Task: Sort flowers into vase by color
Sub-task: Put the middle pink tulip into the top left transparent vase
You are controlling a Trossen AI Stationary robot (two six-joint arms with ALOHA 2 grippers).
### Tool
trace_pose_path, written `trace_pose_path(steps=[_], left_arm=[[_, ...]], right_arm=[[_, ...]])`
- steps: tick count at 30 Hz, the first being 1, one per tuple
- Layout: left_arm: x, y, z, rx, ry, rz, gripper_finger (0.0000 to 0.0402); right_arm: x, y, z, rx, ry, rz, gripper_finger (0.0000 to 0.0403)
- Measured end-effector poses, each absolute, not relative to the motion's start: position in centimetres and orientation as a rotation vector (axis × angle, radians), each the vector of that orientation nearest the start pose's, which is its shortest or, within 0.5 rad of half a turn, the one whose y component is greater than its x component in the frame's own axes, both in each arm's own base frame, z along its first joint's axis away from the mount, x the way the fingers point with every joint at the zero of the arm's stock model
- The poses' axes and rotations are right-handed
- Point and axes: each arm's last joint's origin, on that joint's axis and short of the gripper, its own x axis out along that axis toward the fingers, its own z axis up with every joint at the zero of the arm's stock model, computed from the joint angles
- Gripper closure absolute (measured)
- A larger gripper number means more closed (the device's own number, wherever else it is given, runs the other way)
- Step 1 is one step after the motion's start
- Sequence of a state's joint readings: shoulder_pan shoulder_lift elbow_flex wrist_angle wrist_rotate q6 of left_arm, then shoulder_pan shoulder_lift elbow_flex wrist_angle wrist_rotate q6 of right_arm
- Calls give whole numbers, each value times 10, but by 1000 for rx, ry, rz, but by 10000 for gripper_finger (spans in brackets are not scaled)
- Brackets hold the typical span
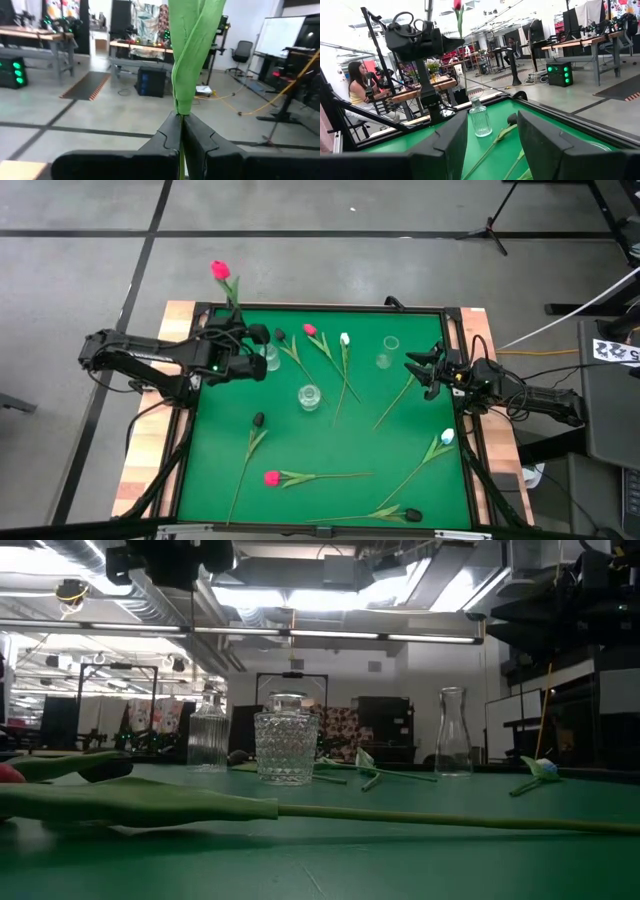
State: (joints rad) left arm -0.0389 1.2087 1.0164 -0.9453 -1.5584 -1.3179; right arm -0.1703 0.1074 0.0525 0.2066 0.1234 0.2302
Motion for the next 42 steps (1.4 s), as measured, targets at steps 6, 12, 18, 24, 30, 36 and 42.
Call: trace_pose_path(steps=[6,12,18,24,30,36,42], left_arm=[[214,2,319,-254,-48,1363,401],[223,-7,356,-155,171,928,401],[209,17,388,-86,73,636,401],[191,45,398,-22,-36,639,401],[183,58,356,26,-131,635,401],[163,63,298,-83,-169,722,401],[151,65,281,-72,-236,755,401]], right_arm=[[99,-21,193,225,-185,-274,229],[99,-21,193,226,-187,-295,229],[98,-22,193,228,-192,-337,229],[98,-22,193,228,-193,-338,229],[98,-22,193,229,-194,-336,229],[98,-23,193,264,-202,-340,229],[98,-24,193,292,-214,-388,229]])
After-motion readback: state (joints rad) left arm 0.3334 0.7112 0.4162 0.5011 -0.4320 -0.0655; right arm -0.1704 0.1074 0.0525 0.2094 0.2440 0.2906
